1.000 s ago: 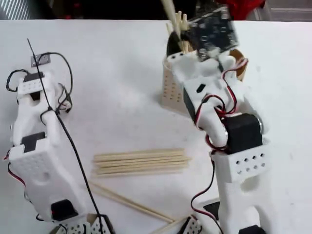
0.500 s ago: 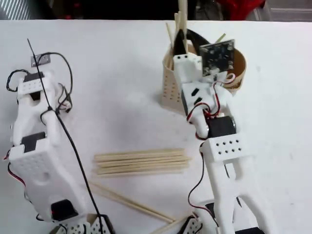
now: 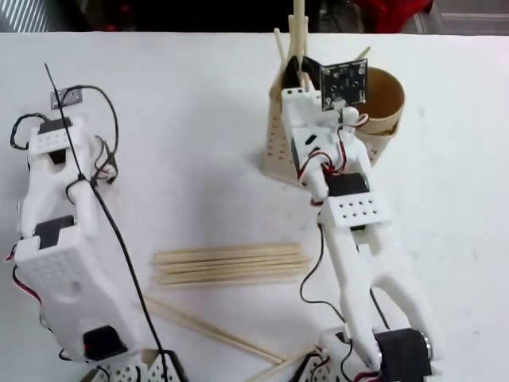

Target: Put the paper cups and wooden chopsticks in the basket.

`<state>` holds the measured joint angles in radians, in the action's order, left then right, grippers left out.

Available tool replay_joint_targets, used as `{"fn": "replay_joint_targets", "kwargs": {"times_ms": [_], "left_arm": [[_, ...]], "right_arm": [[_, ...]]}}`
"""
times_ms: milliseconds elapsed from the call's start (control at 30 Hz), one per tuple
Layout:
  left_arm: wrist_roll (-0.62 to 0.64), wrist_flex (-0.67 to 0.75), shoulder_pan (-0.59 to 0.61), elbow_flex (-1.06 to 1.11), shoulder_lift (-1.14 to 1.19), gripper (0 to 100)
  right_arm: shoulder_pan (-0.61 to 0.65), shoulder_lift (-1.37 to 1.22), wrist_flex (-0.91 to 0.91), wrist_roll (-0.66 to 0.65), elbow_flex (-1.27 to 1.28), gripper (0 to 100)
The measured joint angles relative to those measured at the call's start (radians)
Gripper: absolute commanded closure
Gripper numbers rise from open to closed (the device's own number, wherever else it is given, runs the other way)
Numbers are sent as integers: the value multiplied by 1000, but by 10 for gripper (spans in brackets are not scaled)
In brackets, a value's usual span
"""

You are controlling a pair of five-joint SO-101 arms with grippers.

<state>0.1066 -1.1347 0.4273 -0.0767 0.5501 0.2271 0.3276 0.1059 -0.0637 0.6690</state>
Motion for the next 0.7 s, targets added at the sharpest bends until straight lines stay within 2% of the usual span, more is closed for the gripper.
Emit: {"fn": "replay_joint_targets", "kwargs": {"times_ms": [133, 400, 567, 700], "left_arm": [[0, 0, 0, 0, 0, 894], [0, 0, 0, 0, 0, 894], [0, 0, 0, 0, 0, 894], [0, 0, 0, 0, 0, 894]], "right_arm": [[0, -2, -21, 0, 15, 981], [0, 100, -176, 0, 17, 975], [11, 193, -310, -14, 17, 839], [17, 252, -376, -40, 17, 839]]}}
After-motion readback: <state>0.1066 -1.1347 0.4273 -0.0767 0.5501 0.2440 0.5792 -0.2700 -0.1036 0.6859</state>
